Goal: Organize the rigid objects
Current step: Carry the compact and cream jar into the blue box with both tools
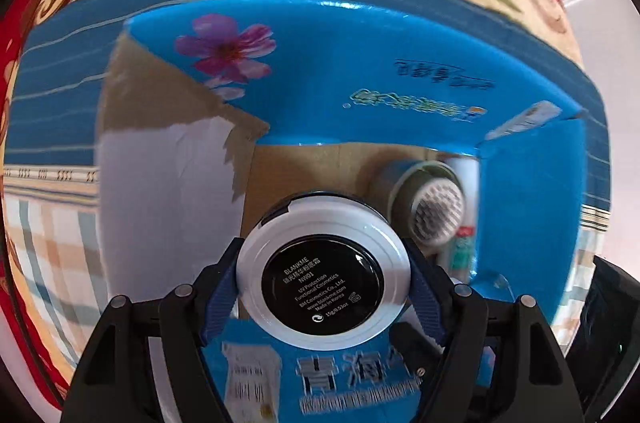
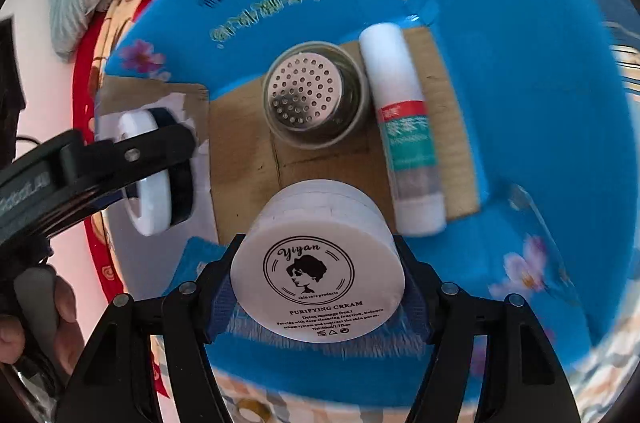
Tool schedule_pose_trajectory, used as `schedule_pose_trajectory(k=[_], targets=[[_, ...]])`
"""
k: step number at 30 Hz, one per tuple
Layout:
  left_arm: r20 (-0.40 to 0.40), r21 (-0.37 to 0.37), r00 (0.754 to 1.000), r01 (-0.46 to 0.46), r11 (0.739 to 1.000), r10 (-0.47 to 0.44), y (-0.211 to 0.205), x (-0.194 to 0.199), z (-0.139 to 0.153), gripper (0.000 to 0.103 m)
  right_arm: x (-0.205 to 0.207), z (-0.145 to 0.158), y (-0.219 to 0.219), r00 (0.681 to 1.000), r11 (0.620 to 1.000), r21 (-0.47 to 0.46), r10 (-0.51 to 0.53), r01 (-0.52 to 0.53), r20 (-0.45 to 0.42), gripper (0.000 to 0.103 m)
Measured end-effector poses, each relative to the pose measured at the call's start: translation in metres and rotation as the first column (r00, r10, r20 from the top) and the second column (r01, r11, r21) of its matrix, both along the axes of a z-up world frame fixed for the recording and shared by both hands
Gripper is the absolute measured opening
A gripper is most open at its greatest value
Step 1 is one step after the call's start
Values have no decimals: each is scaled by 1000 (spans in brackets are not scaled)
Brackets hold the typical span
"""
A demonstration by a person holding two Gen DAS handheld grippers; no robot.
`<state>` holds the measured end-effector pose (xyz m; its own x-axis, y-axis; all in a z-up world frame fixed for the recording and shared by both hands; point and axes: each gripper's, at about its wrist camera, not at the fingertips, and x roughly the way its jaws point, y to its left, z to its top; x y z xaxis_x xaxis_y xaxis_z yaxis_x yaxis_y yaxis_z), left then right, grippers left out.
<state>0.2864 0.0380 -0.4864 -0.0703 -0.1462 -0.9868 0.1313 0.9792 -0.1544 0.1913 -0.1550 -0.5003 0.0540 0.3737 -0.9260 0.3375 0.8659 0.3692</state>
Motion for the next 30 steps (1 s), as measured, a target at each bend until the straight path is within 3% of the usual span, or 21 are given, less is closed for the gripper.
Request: schedule_pose_trajectory(k=[8, 14, 23, 26, 30], targets=[[-22, 122, 996, 89, 989, -87, -13, 15, -26, 73, 25, -40, 14, 997, 997, -72, 35, -40, -70, 71], [-30, 159, 992, 123, 980, -119, -14, 19, -36, 73, 32, -54, 20, 992, 981, -169, 78, -94, -101, 71], [-55, 145, 991, 131, 981, -124, -13, 17, -54, 74, 39, -73, 26, 979, 966, -208, 121, -154, -162, 72], [-71, 138, 990, 127, 982, -118, -10, 18, -55, 74, 39, -73, 32, 980, 968, -204, 112, -145, -164, 76], [-81, 70, 994, 79, 994, -73, 1, 26, -46, 86, 42, -69, 34, 980, 969, -202, 112, -144, -162, 86]])
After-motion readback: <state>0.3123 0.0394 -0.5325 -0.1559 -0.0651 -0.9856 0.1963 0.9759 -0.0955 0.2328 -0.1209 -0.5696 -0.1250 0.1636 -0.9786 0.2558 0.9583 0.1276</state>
